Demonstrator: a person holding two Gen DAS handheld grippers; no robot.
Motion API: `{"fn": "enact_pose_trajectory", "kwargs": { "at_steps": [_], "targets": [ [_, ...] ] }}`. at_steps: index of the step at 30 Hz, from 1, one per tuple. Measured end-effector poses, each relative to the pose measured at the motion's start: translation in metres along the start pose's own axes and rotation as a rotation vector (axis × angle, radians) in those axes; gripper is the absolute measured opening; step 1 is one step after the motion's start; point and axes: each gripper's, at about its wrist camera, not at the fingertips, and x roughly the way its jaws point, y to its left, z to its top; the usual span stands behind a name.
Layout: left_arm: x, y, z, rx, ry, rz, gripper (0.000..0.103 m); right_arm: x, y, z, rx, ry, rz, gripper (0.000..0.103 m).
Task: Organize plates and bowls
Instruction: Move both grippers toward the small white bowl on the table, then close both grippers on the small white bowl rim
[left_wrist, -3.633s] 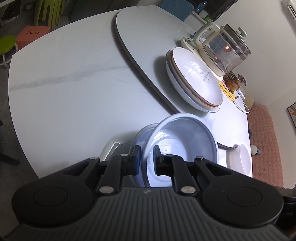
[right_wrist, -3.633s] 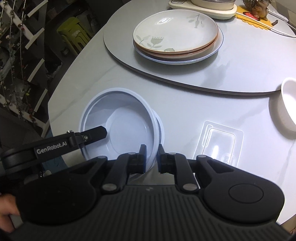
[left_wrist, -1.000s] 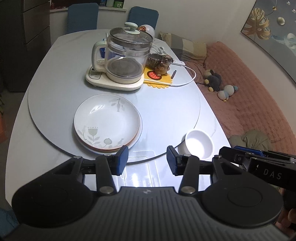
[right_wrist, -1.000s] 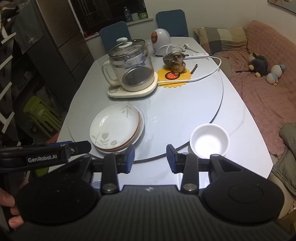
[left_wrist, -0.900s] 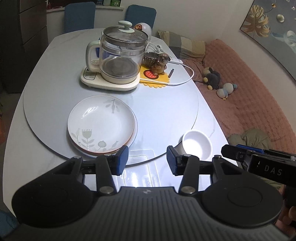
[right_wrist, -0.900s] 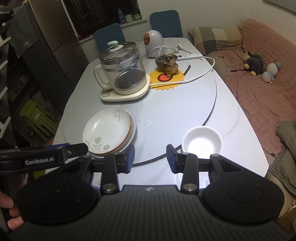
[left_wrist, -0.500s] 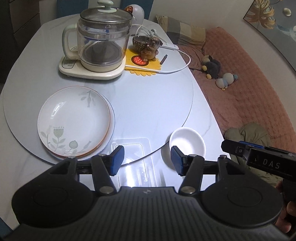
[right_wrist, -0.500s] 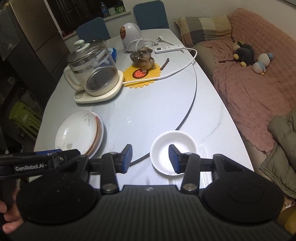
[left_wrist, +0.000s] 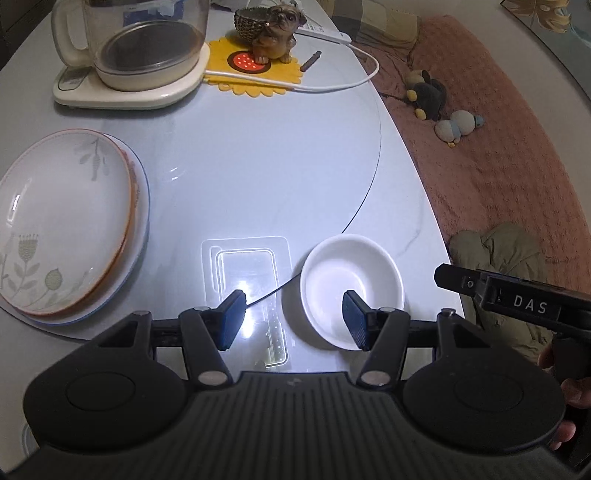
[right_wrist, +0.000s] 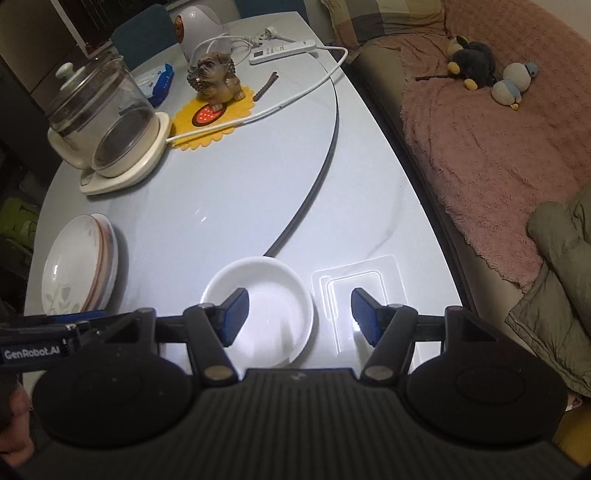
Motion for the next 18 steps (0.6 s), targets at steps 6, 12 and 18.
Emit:
{"fn": "enact_pose_trajectory", "kwargs": {
  "at_steps": [6,12,18],
  "targets": [
    [0.041,-0.007,0.005,-0.017,0.042,0.019,0.063,0.033,-0.013,0.008,-0.039,0.066,0.043,0.053],
    [0.073,-0.002,0.002,-0.069,0.087,0.015,0.061,0.059,-0.017,0.01,-0.07,0.118,0.078,0.037],
    [0.093,-0.002,-0.004,-0.085,0.106,0.028,0.041,0.081,-0.021,0.009,-0.095,0.157,0.11,0.028]
  ]
}}
